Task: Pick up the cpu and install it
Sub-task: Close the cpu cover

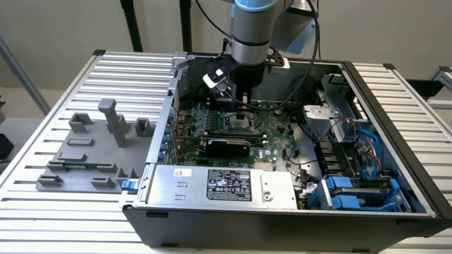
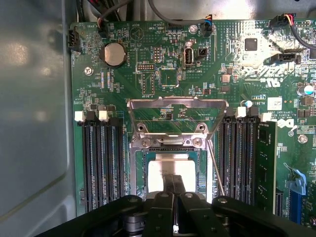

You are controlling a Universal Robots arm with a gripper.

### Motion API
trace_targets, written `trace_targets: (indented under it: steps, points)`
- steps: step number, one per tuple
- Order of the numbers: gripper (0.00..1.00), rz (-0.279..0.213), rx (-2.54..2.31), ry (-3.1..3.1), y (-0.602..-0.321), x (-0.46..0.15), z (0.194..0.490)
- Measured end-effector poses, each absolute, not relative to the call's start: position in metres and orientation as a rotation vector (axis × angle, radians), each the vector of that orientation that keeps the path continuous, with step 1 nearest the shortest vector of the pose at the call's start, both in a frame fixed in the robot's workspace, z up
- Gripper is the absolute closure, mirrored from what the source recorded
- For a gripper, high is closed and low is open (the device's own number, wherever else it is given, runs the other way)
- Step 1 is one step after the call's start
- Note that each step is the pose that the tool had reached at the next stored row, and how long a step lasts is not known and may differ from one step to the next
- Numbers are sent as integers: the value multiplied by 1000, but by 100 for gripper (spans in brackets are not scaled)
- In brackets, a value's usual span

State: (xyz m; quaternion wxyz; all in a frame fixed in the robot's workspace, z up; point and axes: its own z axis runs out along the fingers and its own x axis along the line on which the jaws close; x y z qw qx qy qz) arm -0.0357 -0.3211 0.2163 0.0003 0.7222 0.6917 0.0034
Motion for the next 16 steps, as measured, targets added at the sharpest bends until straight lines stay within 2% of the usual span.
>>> trace_targets:
  steps: [16]
  points:
    - [89,11,2268,2173,-322,-32,223]
